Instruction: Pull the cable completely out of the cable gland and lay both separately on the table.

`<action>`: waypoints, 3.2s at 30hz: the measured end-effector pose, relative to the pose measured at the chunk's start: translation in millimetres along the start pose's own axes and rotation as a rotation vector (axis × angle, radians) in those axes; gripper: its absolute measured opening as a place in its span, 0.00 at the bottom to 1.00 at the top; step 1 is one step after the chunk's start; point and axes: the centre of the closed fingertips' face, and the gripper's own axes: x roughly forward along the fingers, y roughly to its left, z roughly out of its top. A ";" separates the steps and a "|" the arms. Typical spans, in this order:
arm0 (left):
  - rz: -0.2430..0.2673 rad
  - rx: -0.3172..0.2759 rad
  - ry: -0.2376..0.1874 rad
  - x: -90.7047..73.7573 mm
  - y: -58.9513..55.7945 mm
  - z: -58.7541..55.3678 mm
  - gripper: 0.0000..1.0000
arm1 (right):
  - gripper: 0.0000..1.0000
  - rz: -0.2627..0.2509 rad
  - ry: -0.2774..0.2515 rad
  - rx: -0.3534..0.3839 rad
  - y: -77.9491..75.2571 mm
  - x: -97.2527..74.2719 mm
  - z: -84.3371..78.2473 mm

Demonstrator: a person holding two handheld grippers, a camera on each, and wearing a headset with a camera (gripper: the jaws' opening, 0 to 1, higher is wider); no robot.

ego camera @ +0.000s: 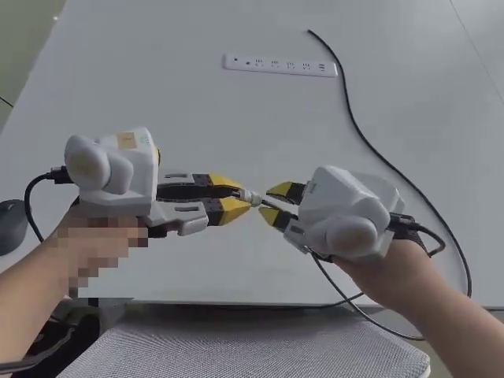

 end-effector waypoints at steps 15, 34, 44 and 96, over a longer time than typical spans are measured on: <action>0.009 -0.005 -0.006 0.1 -1.9 0.8 0.15 | 0.00 0.018 -0.003 -0.061 2.2 1.4 -1.3; 0.026 0.001 0.001 7.0 -1.7 0.7 0.15 | 0.00 0.028 0.036 -0.052 -2.1 6.0 -17.1; 0.028 -0.019 -0.021 5.6 -2.1 4.6 0.15 | 0.00 0.028 0.073 -0.011 -11.8 3.9 -39.8; 0.026 -0.057 0.005 -0.5 10.4 -67.3 0.15 | 0.00 0.049 0.191 0.073 -40.7 30.1 -45.0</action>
